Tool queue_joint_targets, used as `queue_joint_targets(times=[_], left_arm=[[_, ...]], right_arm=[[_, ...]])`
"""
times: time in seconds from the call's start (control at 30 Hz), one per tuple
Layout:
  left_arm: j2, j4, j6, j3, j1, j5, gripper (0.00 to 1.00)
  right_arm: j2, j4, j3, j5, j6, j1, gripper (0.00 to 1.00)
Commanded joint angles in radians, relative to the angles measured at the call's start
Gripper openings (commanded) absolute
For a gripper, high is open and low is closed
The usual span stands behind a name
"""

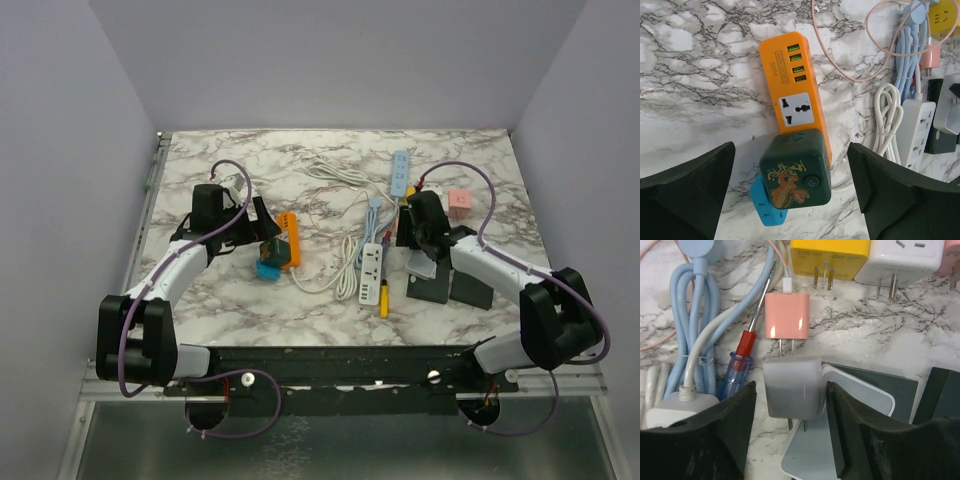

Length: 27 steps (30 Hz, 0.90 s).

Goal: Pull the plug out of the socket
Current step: Place the plug at the center of the board, then remove the plug from the socket.

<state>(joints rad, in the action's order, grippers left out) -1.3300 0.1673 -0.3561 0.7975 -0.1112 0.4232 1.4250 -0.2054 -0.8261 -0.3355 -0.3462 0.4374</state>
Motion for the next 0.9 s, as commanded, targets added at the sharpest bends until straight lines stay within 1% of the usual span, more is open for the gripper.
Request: queue_joint_targets(times=[0.0,0.03,0.1,0.2,0.3,0.5,0.6,0.77,0.87], left_arm=[[0.016,0.024,0.009,-0.031,0.003,0.012,0.99],[0.024,0.026,0.01,-0.033,0.003,0.004,0.99],[0.041,0.03,0.013,-0.038,0.003,-0.012,0.99],[0.048,0.031,0.01,-0.046,0.004,-0.024,0.99],[0.017,0.035,-0.007,-0.051,0.004,0.01,0.99],[-0.037,0.035,-0.005,-0.06,0.001,0.122,0.99],[-0.037,0.02,-0.006,-0.063,-0.01,0.161,0.99],[-0.031,-0.045,-0.025,-0.067,-0.057,0.215,0.99],[-0.045,-0.069,-0.033,-0.066,-0.098,0.245,0.99]], right_arm=[[0.024,0.001,-0.033,0.038,-0.004,-0.01,0.69],[0.024,0.003,-0.036,0.042,-0.002,-0.011,0.74],[0.023,0.004,-0.042,0.046,0.001,-0.011,0.81],[0.007,0.002,-0.049,0.059,0.01,-0.011,0.85],[-0.022,-0.002,-0.049,0.075,0.022,-0.011,0.86],[-0.082,-0.02,-0.043,0.132,0.039,-0.01,0.86],[-0.125,0.01,-0.023,0.225,0.065,-0.009,0.84],[-0.201,0.115,0.034,0.446,0.086,0.015,0.83],[-0.227,0.165,0.064,0.489,0.081,0.041,0.83]])
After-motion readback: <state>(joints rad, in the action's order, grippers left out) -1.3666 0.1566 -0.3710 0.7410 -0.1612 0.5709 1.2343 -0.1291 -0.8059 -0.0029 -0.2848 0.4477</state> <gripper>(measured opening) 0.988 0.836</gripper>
